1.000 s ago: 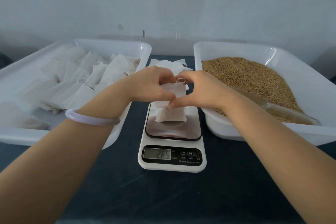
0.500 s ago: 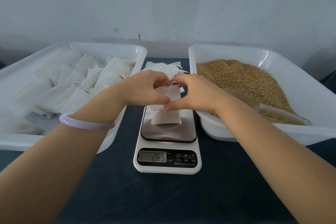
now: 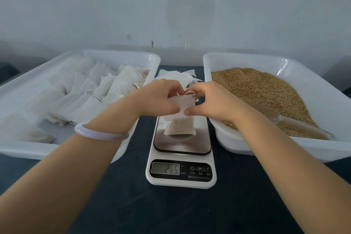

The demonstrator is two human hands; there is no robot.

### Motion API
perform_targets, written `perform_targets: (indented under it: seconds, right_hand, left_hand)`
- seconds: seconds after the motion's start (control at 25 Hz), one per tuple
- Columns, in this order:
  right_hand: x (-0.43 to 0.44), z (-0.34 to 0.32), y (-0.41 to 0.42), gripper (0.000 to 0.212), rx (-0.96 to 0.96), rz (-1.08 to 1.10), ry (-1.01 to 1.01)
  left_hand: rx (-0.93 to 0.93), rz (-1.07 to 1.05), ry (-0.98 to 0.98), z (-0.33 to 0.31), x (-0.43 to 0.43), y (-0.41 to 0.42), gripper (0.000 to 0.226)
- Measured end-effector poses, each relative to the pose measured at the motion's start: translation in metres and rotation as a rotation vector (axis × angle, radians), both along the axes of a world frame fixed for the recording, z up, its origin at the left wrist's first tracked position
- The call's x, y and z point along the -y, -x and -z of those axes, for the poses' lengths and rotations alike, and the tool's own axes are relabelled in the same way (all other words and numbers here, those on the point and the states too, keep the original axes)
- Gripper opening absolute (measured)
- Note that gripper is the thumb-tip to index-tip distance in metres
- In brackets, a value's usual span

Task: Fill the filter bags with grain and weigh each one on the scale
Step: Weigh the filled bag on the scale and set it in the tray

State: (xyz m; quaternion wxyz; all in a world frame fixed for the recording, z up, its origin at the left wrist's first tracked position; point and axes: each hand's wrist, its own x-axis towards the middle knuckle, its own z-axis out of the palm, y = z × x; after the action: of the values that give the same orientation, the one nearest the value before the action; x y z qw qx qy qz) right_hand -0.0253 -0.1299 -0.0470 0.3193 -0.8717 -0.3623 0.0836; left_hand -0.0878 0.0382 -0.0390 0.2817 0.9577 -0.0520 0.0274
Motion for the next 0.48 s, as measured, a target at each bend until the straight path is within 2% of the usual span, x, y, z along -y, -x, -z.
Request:
perform_targets:
  seconds: [0.12, 0.24, 0.36, 0.48]
  right_hand:
    - [0.000, 0.000, 0.000, 0.019, 0.001, -0.004, 0.010]
    - [0.002, -0.001, 0.003, 0.017, 0.041, -0.008, -0.093]
    - [0.000, -0.003, 0.010, 0.010, 0.028, -0.012, -0.278]
    - [-0.006, -0.006, 0.011, 0.009, 0.064, -0.003, -0.333]
  left_hand:
    - [-0.006, 0.004, 0.033, 0.001, 0.000, 0.000, 0.031]
    - [-0.035, 0.009, 0.058, 0.001, 0.003, 0.001, 0.039]
    - [0.049, -0.038, -0.006, -0.001, 0.003, 0.004, 0.023]
    - [0.115, -0.077, -0.035, -0.005, 0.003, 0.007, 0.039]
